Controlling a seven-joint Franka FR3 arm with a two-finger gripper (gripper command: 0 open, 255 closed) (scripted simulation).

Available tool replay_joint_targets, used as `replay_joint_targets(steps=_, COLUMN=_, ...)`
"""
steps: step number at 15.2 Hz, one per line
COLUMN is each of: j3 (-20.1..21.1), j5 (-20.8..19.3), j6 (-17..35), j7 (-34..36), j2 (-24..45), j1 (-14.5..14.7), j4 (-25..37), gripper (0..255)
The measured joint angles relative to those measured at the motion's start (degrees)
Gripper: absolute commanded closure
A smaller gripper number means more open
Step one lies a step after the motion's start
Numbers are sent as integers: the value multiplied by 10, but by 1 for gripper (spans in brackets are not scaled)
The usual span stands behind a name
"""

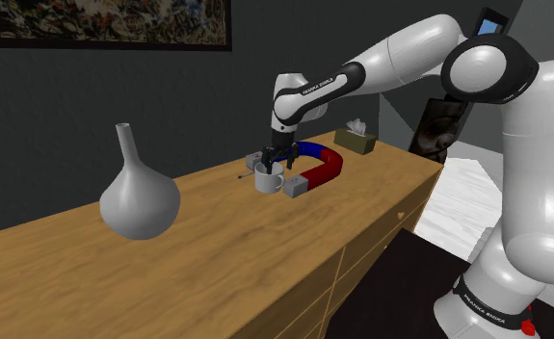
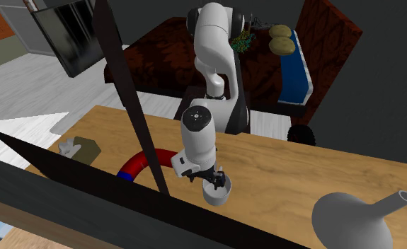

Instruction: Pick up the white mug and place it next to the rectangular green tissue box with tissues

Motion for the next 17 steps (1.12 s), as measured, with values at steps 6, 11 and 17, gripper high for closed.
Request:
replay_joint_targets(steps=6, j3=0, j5=0, j6=0, j7=0, j2=0, j1=0, j4=0, gripper=255)
replay_joint_targets(steps=11, j3=0, j5=0, j6=0, j7=0, j2=0, j1=0, j4=0, gripper=255)
replay_joint_targets(steps=17, j3=0, j5=0, j6=-12, j7=0, j2=-8, j1=-1, j4=4, gripper=255)
